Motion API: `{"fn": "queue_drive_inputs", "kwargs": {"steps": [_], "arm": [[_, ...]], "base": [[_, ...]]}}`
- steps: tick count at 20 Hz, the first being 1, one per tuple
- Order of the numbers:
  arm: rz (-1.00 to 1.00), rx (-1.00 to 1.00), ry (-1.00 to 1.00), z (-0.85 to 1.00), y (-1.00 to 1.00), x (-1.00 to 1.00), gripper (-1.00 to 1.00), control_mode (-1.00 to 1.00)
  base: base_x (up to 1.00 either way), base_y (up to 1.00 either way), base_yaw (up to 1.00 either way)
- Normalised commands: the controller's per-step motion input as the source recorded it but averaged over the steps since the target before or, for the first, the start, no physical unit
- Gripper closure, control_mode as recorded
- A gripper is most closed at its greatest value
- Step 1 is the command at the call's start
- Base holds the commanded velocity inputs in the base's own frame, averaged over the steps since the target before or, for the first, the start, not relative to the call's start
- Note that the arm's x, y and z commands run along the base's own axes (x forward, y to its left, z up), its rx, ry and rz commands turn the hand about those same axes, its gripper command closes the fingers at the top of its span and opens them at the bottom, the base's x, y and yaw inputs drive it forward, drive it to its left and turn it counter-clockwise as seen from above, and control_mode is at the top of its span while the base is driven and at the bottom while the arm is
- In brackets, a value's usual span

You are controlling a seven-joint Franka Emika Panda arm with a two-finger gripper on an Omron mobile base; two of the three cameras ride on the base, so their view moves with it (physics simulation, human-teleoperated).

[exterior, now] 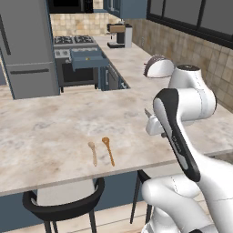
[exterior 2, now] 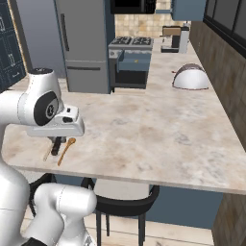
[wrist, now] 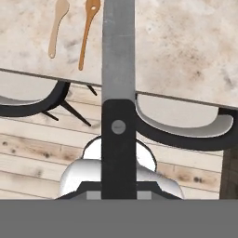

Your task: Pick up the metallic utensils from the counter and place them in the open drawer. Make sure not to pick up any wooden utensils.

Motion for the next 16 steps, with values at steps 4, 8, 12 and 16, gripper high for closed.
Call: {"fn": "queue_drive_inputs", "kwargs": {"steps": [4,8,12,16], "arm": [[0.00,0.00,-0.01,0.00,0.05,-0.23,1.00,1.00],[0.00,0.00,0.00,0.00,0.00,0.00,1.00,1.00],[0.00,0.00,0.00,0.00,0.00,0.00,1.00,1.00],[0.00,0.00,0.00,0.00,0.00,0.00,1.00,1.00]], "base": [[-0.28,0.16,0.00],[-0.65,0.78,-0.05],[-0.54,0.99,-0.10],[-0.43,1.00,-0.14]]}}
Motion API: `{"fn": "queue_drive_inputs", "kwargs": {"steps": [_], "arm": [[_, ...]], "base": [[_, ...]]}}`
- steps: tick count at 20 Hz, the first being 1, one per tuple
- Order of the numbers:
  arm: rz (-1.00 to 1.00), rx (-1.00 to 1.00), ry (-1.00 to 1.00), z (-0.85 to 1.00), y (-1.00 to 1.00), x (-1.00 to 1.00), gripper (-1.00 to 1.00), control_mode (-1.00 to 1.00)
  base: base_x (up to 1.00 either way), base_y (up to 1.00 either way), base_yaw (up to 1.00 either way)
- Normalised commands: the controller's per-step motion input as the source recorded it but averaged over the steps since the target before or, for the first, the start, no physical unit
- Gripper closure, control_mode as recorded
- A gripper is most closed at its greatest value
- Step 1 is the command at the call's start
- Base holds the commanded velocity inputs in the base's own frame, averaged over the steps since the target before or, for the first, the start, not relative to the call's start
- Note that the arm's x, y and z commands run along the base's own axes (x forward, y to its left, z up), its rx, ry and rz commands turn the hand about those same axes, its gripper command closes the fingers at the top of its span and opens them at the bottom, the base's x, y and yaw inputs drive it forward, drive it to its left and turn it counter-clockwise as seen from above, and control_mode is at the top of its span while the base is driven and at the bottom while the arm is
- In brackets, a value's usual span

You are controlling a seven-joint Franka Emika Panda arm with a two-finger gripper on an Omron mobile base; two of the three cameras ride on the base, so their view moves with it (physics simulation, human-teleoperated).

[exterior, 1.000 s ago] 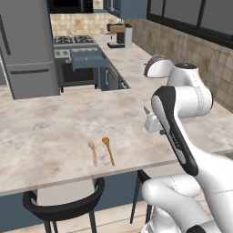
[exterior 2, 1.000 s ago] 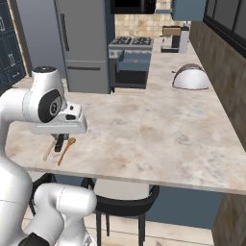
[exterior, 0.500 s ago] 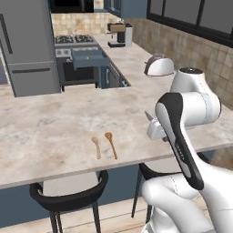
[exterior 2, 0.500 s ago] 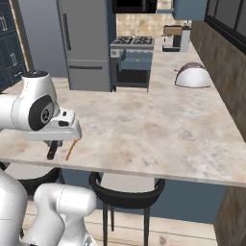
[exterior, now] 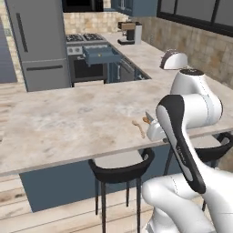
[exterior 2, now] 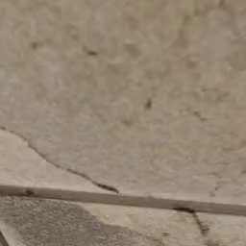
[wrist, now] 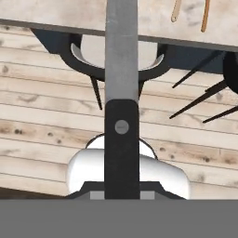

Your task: Pick up the metallic utensils from the counter and place them in the open drawer. Make sure not to pick up any wooden utensils.

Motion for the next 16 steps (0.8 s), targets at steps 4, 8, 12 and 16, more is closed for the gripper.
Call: {"fn": "queue_drive_inputs", "kwargs": {"steps": [4,8,12,16], "arm": [[0.00,0.00,0.00,0.00,0.00,0.00,1.00,1.00],[0.00,0.00,0.00,0.00,0.00,0.00,1.00,1.00],[0.00,0.00,0.00,0.00,0.00,0.00,1.00,1.00],[0.00,0.00,0.00,0.00,0.00,0.00,1.00,1.00]], "base": [[-0.30,1.00,-0.17],[-0.23,1.00,-0.17],[-0.20,1.00,-0.17],[-0.20,1.00,-0.18]]}}
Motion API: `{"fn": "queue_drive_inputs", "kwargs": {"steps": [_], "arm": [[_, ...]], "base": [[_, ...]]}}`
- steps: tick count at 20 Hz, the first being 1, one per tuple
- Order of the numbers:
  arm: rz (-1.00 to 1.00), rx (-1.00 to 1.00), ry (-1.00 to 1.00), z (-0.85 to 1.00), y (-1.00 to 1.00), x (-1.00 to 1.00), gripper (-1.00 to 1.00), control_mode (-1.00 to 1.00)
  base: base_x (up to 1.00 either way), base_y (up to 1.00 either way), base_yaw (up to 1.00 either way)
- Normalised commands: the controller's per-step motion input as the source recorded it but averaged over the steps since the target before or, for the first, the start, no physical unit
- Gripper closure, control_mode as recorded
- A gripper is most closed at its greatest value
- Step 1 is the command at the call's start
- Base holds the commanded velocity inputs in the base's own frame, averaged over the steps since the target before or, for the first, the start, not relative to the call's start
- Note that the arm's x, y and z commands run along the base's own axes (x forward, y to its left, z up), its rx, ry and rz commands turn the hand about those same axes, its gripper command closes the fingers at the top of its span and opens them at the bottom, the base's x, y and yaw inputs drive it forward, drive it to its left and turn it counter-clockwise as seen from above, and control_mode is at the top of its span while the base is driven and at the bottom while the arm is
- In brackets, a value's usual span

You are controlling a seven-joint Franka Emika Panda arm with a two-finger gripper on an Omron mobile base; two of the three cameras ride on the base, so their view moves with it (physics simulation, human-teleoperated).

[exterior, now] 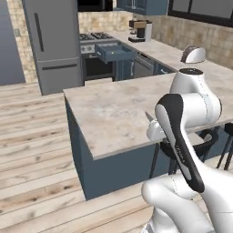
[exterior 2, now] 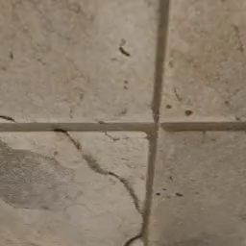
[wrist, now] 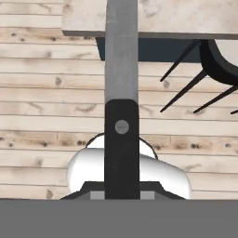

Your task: Pick up the metallic utensils from the counter and place them in the open drawer. Make sure not to pick up any wooden utensils.

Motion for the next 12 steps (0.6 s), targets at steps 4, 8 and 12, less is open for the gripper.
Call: {"fn": "queue_drive_inputs", "kwargs": {"steps": [4,8,12], "arm": [[0.00,0.00,0.00,0.00,0.00,0.00,1.00,1.00],[0.00,0.00,0.00,0.00,0.00,0.00,1.00,1.00],[0.00,0.00,0.00,0.00,0.00,0.00,1.00,1.00]], "base": [[-0.16,1.00,-0.20],[-0.03,1.00,-0.26],[0.07,1.00,-0.35]]}}
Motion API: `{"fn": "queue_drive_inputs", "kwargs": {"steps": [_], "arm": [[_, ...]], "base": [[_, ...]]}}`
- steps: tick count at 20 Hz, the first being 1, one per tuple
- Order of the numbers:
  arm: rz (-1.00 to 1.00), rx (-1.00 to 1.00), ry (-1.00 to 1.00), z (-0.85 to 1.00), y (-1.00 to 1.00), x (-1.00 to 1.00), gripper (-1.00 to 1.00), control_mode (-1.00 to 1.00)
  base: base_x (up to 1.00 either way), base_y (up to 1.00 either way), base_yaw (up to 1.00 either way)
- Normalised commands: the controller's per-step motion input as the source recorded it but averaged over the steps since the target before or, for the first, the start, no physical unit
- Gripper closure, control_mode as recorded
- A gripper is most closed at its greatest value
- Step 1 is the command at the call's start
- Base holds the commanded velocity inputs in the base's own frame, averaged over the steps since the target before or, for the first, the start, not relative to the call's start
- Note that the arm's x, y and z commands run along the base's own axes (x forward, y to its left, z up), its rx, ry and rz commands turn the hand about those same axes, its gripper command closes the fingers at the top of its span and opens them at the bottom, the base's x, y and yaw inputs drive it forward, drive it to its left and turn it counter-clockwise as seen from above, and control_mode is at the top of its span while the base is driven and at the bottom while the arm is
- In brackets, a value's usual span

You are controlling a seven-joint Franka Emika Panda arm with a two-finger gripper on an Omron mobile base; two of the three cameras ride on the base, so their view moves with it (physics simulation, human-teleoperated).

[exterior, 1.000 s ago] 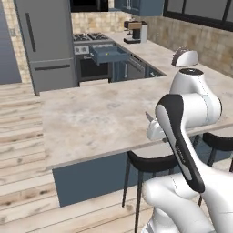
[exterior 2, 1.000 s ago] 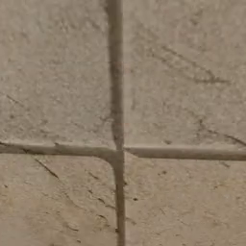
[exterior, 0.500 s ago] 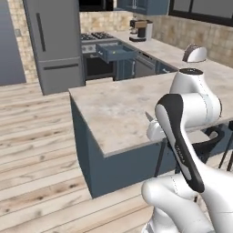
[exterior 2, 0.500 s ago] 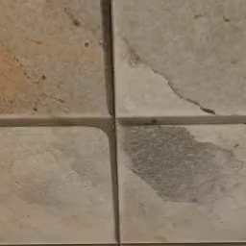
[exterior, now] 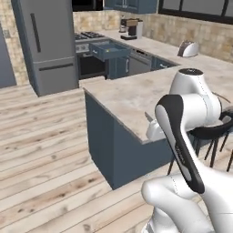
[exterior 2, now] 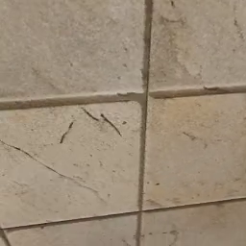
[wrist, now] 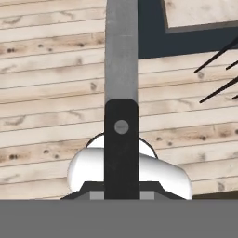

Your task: Pick up the metallic utensils from the counter and place them in the open drawer. Make sure not to pick up any wooden utensils.

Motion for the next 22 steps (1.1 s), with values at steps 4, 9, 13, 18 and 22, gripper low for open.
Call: {"fn": "queue_drive_inputs", "kwargs": {"steps": [4,9,13,18,22], "arm": [[0.00,0.00,0.00,0.00,0.00,0.00,1.00,1.00],[0.00,0.00,0.00,0.00,0.00,0.00,1.00,1.00],[0.00,0.00,0.00,0.00,0.00,0.00,1.00,1.00],[0.00,0.00,0.00,0.00,0.00,0.00,1.00,1.00],[0.00,0.00,0.00,0.00,0.00,0.00,1.00,1.00]], "base": [[0.65,0.94,-0.24],[0.75,0.76,-0.14],[0.73,0.71,-0.27],[0.78,0.83,-0.33],[0.68,0.94,-0.42]]}}
